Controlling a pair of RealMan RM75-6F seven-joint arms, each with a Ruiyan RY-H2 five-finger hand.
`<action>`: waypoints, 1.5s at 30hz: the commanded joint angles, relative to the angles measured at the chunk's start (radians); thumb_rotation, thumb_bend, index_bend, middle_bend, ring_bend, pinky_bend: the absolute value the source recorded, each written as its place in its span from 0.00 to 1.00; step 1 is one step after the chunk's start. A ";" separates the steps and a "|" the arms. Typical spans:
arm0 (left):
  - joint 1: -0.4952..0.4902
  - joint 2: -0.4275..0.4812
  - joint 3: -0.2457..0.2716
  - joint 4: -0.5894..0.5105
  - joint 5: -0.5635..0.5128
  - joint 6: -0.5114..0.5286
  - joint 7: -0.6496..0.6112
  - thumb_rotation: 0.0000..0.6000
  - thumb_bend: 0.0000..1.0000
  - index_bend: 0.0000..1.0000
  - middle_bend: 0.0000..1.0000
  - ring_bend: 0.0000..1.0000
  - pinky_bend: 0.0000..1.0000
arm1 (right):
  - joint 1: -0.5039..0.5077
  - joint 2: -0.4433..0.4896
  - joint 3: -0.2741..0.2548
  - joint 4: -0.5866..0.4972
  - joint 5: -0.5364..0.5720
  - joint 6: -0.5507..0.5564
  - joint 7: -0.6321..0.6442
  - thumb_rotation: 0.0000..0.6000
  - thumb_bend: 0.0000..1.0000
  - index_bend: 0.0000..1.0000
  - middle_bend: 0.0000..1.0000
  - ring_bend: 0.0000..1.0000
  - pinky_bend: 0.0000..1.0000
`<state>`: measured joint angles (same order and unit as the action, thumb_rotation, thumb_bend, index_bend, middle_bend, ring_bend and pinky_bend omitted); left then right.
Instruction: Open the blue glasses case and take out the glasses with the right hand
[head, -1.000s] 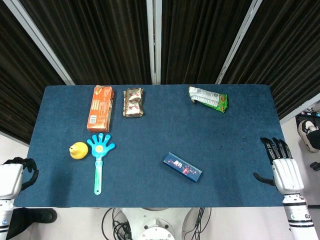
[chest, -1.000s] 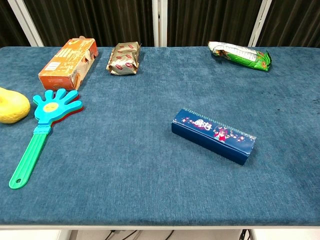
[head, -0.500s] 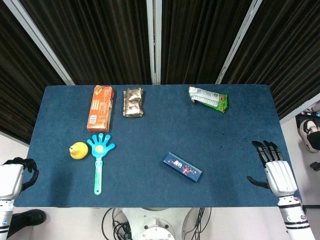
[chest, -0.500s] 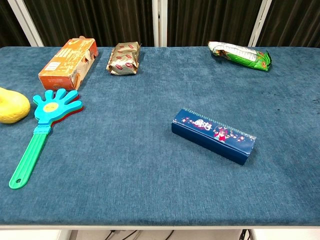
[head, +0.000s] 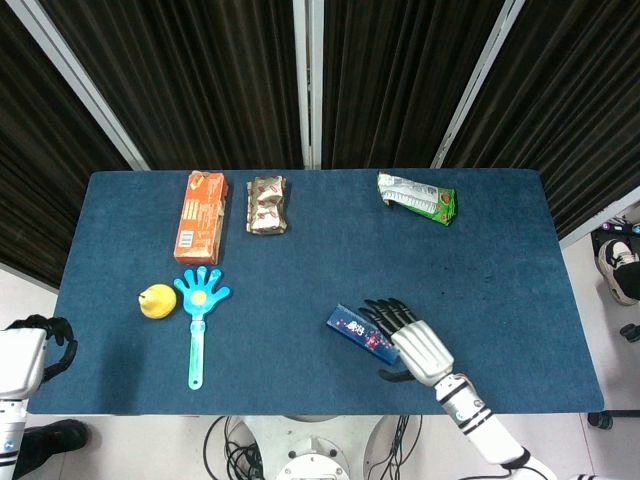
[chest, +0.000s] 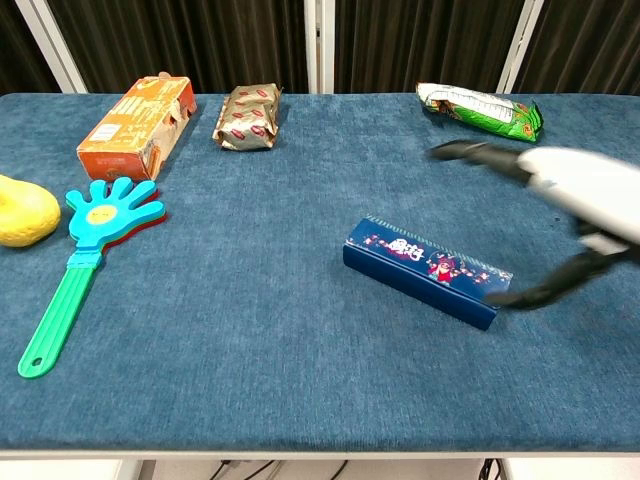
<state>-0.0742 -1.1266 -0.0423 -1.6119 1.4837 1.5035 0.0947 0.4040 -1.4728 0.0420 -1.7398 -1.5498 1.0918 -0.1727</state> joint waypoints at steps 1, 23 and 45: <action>0.000 0.001 0.000 0.001 0.001 0.000 -0.003 1.00 0.38 0.61 0.61 0.44 0.52 | 0.044 -0.088 0.029 0.055 0.067 -0.052 -0.108 1.00 0.05 0.00 0.00 0.00 0.00; -0.003 0.001 0.002 0.006 0.010 -0.003 -0.007 1.00 0.38 0.61 0.61 0.44 0.52 | 0.242 -0.075 0.204 0.179 0.424 -0.309 -0.156 1.00 0.19 0.01 0.19 0.00 0.00; -0.004 0.002 0.001 0.006 0.007 -0.005 -0.013 1.00 0.38 0.61 0.61 0.44 0.52 | 0.316 -0.047 0.143 0.179 0.478 -0.331 -0.104 1.00 0.38 0.20 0.27 0.03 0.00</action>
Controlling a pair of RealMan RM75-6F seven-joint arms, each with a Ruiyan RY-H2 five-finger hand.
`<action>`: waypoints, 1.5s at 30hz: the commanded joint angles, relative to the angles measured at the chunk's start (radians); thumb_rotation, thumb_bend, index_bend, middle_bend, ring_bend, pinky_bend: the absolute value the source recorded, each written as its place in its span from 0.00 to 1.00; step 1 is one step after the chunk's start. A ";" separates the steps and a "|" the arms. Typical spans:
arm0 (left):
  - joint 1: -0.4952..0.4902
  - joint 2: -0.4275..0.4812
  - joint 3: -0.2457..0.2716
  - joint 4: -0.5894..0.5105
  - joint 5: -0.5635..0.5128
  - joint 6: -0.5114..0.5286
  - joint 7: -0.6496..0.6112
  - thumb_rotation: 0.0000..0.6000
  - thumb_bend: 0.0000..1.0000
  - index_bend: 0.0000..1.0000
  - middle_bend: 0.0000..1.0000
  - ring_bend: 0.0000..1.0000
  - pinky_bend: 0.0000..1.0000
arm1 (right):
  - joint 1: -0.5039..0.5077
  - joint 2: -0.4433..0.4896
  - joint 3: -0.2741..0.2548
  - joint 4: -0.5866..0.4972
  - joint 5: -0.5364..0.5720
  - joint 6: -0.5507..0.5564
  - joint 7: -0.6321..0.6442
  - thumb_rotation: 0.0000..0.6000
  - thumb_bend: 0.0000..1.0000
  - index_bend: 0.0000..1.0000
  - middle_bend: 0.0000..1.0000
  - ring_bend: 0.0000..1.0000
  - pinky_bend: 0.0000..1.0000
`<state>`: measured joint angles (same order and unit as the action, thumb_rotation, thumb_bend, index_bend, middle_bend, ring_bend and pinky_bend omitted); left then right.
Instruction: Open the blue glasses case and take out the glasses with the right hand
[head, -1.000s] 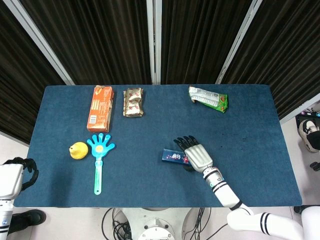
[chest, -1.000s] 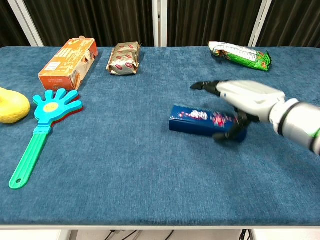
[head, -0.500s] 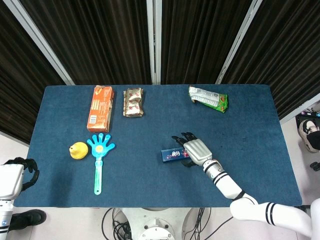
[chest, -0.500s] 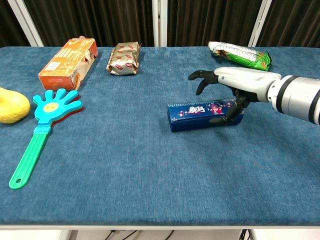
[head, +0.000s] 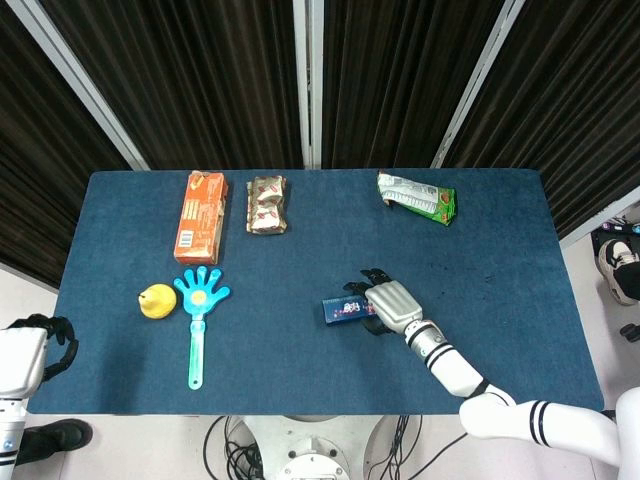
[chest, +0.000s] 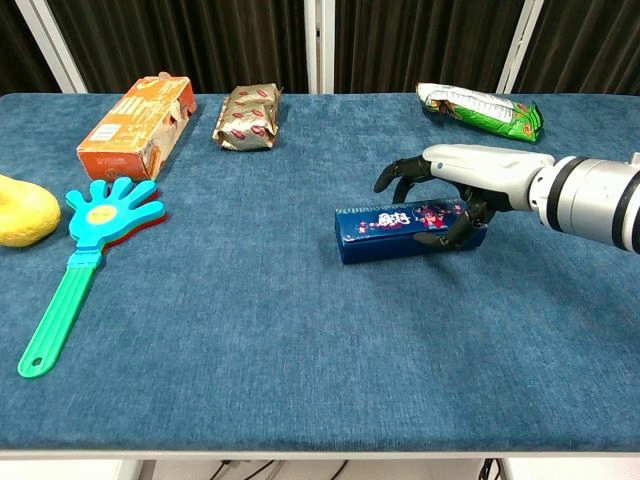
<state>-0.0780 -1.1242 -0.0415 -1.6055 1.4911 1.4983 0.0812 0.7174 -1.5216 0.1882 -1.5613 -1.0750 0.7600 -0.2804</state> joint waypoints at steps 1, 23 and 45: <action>0.000 0.000 0.000 0.000 0.000 0.000 0.001 1.00 0.38 0.61 0.61 0.44 0.52 | 0.005 0.002 -0.004 0.000 0.006 0.000 0.006 1.00 0.39 0.20 0.27 0.03 0.00; -0.001 0.001 0.000 0.001 0.000 -0.001 -0.007 1.00 0.38 0.61 0.61 0.44 0.52 | 0.066 -0.018 -0.018 0.060 0.076 0.012 -0.014 1.00 0.67 0.40 0.41 0.16 0.00; -0.003 0.004 -0.001 0.000 -0.002 -0.007 -0.018 1.00 0.38 0.61 0.61 0.44 0.52 | 0.235 -0.124 0.036 0.252 0.312 -0.047 -0.080 1.00 0.54 0.00 0.10 0.00 0.00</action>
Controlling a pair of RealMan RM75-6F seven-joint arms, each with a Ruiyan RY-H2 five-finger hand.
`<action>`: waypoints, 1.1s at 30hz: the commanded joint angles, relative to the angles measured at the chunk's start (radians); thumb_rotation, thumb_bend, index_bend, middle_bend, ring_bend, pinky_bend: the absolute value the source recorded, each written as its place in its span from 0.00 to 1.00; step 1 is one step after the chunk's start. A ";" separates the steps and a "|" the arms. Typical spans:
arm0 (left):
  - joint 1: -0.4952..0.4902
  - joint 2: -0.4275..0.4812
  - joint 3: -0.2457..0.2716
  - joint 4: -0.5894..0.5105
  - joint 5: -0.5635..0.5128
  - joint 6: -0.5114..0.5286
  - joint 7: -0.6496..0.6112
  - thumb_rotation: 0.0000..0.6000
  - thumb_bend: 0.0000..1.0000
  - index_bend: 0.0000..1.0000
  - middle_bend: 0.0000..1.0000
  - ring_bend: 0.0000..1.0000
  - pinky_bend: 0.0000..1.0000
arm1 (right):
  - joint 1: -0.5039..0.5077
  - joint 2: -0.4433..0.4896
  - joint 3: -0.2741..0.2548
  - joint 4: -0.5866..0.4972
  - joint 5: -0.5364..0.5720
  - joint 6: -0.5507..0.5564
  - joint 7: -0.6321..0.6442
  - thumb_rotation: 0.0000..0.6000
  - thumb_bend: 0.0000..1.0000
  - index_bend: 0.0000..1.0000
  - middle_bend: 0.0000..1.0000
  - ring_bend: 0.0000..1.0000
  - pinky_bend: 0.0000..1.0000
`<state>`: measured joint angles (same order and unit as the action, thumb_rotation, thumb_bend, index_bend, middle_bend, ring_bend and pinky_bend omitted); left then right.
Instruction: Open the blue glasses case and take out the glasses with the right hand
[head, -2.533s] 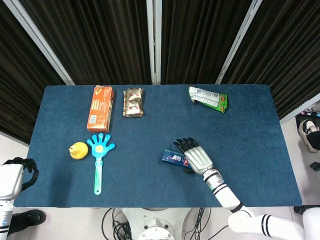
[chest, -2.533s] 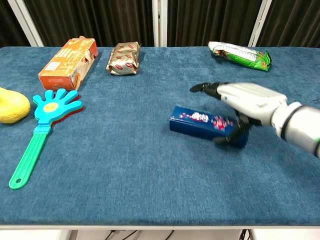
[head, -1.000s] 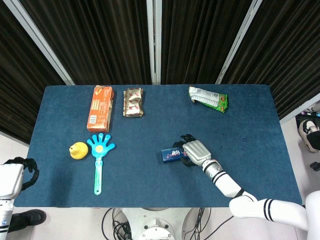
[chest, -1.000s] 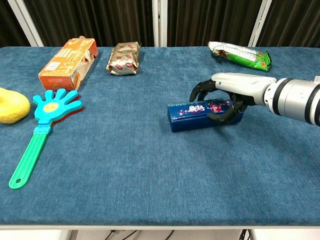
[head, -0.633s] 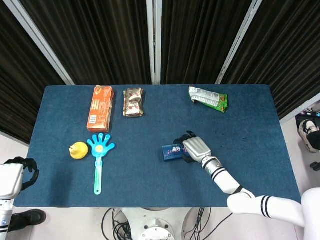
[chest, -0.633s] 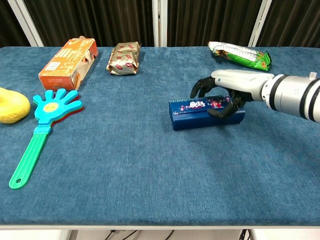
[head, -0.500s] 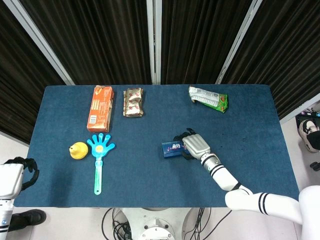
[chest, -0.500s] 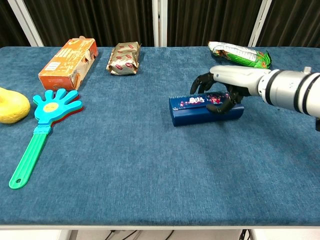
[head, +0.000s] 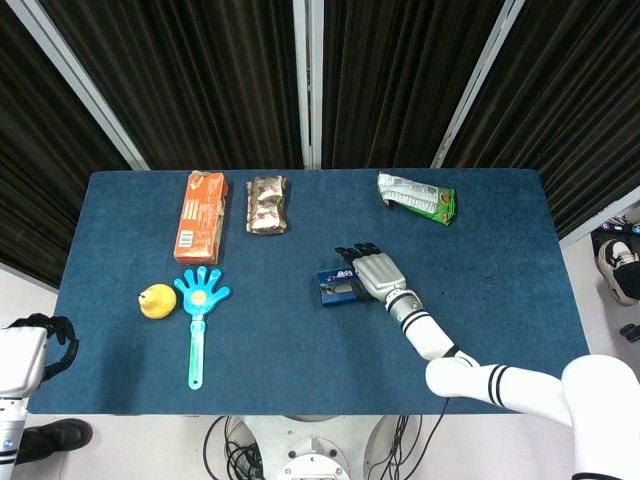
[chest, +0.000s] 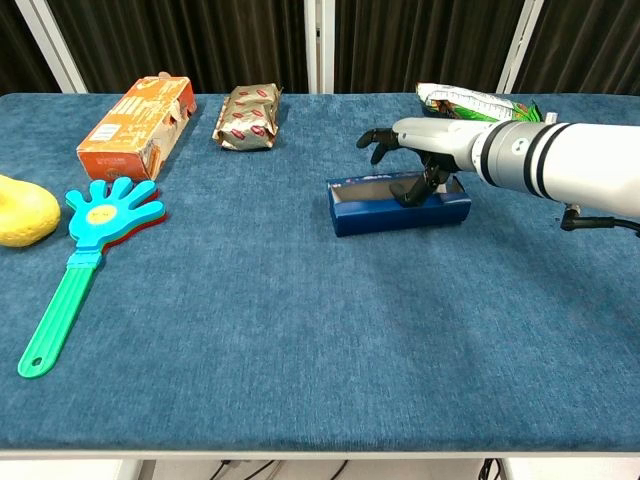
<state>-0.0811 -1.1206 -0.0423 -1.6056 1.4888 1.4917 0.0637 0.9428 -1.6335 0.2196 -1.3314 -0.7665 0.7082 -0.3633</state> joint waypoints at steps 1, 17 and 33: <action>0.000 0.000 0.000 0.000 0.000 0.000 0.000 1.00 0.38 0.61 0.61 0.44 0.52 | 0.014 -0.019 0.007 0.034 0.007 0.006 0.004 1.00 0.54 0.00 0.10 0.00 0.00; -0.004 0.001 -0.002 -0.002 -0.003 -0.006 -0.001 1.00 0.38 0.61 0.61 0.45 0.52 | 0.025 -0.023 0.062 0.079 -0.045 0.081 0.055 1.00 0.46 0.00 0.09 0.00 0.00; -0.004 0.000 0.000 -0.003 -0.002 -0.004 0.004 1.00 0.38 0.61 0.61 0.45 0.52 | -0.145 0.157 -0.151 -0.234 -0.653 0.145 0.351 1.00 0.54 0.00 0.32 0.00 0.00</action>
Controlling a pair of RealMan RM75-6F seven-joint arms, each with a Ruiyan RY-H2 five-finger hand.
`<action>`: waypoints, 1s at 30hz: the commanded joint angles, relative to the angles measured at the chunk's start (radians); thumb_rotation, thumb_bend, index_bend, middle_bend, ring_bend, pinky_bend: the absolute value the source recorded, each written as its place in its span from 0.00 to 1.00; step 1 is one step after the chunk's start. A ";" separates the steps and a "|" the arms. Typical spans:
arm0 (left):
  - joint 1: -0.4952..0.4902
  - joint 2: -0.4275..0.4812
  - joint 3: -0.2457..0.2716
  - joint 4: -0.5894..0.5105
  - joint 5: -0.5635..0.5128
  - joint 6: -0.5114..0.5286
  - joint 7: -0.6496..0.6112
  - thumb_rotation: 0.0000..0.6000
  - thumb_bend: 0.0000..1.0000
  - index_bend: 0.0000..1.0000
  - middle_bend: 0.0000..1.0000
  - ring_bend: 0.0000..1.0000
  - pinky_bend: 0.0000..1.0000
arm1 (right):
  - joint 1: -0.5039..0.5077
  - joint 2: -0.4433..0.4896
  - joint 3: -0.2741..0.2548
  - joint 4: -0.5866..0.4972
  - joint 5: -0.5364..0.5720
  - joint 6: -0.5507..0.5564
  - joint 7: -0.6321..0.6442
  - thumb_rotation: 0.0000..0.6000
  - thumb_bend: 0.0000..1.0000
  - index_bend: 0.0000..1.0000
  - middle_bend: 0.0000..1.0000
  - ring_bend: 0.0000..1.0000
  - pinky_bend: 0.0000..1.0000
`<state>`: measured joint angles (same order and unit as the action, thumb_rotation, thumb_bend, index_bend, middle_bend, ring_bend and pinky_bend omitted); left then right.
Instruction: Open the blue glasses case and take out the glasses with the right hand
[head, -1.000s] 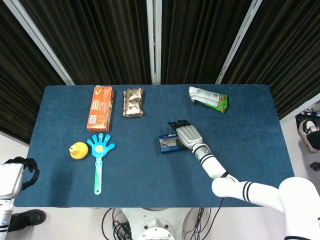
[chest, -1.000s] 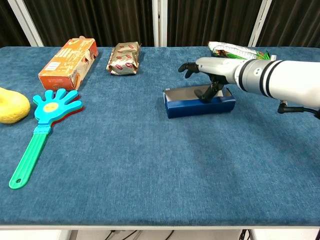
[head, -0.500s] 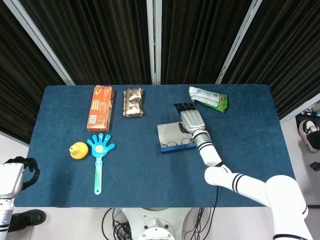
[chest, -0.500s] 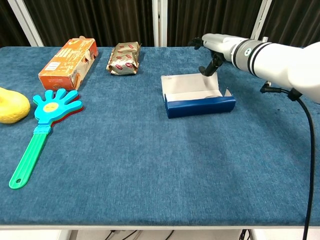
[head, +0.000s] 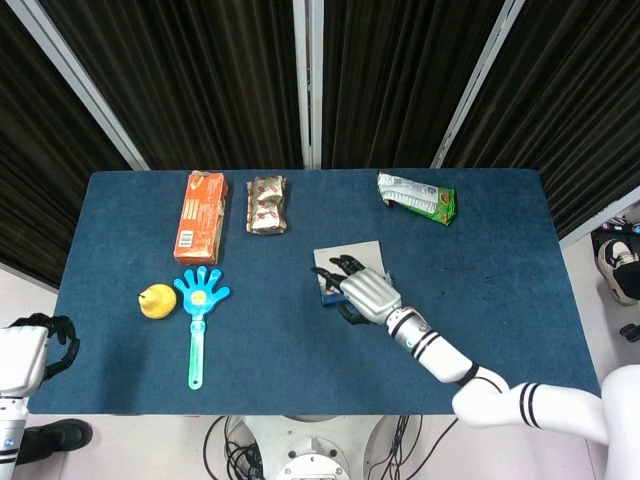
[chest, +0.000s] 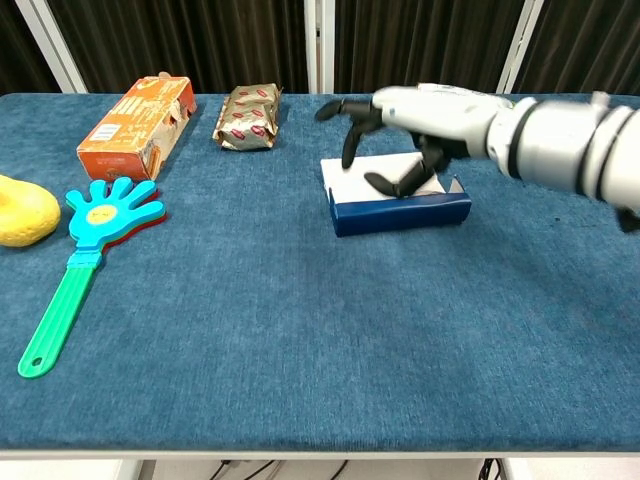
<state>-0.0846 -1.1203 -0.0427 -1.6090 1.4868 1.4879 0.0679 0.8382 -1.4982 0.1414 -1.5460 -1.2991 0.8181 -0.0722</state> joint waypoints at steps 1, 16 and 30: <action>0.000 0.000 0.000 0.000 0.000 0.000 -0.001 1.00 0.38 0.61 0.61 0.45 0.52 | -0.039 0.016 -0.079 -0.010 -0.131 0.036 0.052 1.00 0.54 0.00 0.32 0.00 0.00; 0.000 0.002 0.001 0.001 0.002 0.001 -0.010 1.00 0.38 0.61 0.61 0.45 0.52 | 0.008 -0.132 -0.065 0.207 -0.131 0.019 -0.211 1.00 0.59 0.00 0.29 0.00 0.00; -0.001 0.004 0.002 0.003 0.003 -0.002 -0.021 1.00 0.38 0.61 0.61 0.45 0.52 | 0.078 -0.276 0.065 0.483 0.089 -0.064 -0.382 1.00 0.63 0.00 0.28 0.00 0.00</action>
<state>-0.0853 -1.1167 -0.0411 -1.6060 1.4899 1.4859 0.0464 0.9083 -1.7602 0.1822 -1.0806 -1.2515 0.7743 -0.4289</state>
